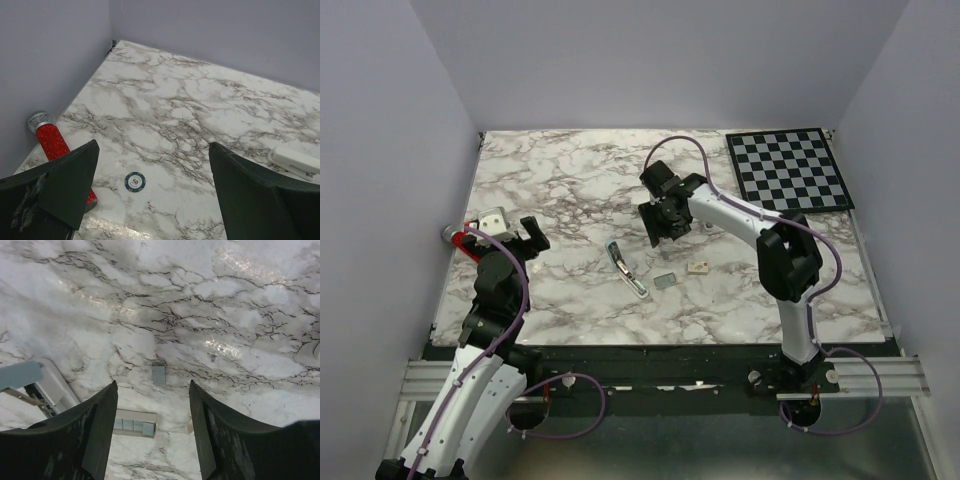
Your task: Load the staples into the stapler
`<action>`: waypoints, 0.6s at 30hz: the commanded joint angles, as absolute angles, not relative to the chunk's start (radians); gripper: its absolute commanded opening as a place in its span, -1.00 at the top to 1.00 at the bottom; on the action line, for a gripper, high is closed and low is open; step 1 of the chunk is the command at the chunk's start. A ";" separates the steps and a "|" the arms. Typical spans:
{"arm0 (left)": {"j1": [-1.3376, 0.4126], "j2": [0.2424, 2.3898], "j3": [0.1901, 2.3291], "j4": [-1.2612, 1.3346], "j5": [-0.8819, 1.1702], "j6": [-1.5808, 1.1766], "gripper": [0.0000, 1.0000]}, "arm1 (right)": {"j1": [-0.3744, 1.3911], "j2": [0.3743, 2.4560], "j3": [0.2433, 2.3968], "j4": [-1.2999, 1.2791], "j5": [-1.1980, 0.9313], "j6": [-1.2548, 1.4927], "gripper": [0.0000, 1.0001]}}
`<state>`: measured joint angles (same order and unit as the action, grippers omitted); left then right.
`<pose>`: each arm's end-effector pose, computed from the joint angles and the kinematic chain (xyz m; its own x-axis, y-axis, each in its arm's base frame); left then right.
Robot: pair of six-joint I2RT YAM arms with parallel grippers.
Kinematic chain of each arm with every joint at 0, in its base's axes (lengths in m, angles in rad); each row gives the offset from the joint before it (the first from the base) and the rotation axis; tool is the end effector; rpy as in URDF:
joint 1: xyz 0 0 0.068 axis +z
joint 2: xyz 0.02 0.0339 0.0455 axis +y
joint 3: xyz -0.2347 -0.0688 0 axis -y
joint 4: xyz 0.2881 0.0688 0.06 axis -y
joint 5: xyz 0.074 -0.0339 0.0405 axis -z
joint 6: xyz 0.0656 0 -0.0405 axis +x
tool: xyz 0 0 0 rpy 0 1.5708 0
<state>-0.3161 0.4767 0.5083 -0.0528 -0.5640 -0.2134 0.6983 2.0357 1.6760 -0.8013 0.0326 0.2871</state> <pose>0.2266 -0.0372 0.2875 0.0322 -0.1989 -0.9795 -0.2440 0.9488 -0.2007 0.3626 0.3016 0.1500 -0.8529 -0.3464 -0.3906 -0.4078 0.9092 0.0842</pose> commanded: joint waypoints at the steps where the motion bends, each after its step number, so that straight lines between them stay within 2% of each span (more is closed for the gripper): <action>1: -0.318 0.463 0.506 -0.057 -0.560 -0.207 -0.98 | 0.693 2.108 1.752 -0.919 0.095 0.273 -0.28; 6: -0.318 0.460 0.506 -0.054 -0.555 -0.207 -0.98 | 0.695 2.149 1.778 -0.922 0.098 0.267 -0.09; 18: -0.318 0.459 0.506 -0.052 -0.551 -0.206 -0.98 | 0.724 2.204 1.779 -0.897 0.140 0.275 -0.02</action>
